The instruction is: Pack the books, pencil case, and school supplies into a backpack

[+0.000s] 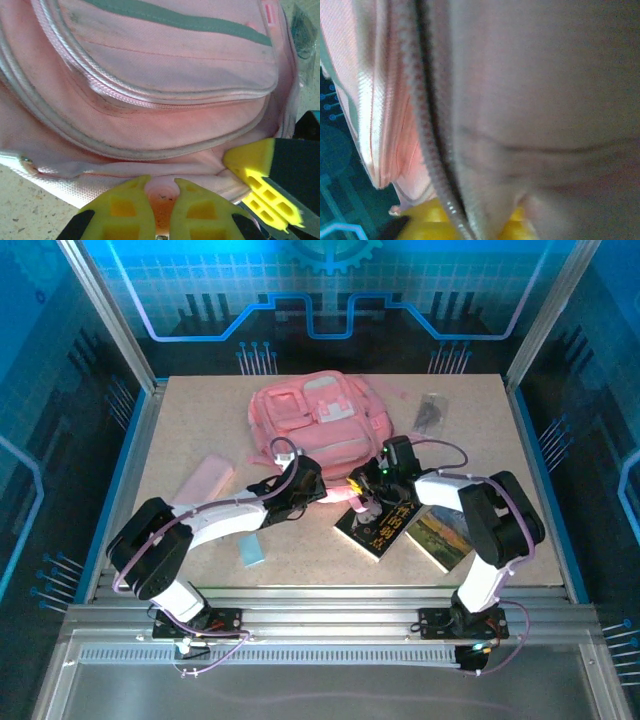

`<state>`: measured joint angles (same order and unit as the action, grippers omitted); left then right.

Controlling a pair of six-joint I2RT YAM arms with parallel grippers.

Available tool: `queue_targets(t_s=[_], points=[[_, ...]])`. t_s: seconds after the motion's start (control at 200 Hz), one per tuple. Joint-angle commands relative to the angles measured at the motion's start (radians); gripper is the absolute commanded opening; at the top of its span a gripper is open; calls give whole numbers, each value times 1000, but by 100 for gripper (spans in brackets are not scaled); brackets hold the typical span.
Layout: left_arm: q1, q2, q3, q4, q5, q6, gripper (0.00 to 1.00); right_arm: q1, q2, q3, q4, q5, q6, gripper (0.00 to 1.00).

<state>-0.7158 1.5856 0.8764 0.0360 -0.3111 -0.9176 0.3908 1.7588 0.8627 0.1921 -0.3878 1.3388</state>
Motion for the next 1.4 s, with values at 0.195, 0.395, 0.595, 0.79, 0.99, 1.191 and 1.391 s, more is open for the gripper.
queue_targets(t_s=[0.195, 0.395, 0.595, 0.79, 0.99, 1.191, 1.391], points=[[17, -64, -77, -88, -201, -121, 0, -25, -28, -53, 42, 139, -11, 0], [66, -99, -134, -123, -313, -197, 0, -52, -80, -67, 26, 148, 5, 0], [72, -68, -153, -95, -228, -270, 0, -69, -84, -54, 42, 173, 41, 0], [193, -14, -228, 18, -97, -401, 0, -84, -141, -55, 11, 190, 46, 0], [145, -14, -200, 40, 19, -363, 0, -98, -189, -48, -23, 194, 34, 0], [140, -68, -222, 33, 40, -332, 60, -98, -200, -41, -42, 189, 4, 0], [136, -156, -246, -17, 2, -300, 65, -94, -205, -37, -44, 191, -10, 0]])
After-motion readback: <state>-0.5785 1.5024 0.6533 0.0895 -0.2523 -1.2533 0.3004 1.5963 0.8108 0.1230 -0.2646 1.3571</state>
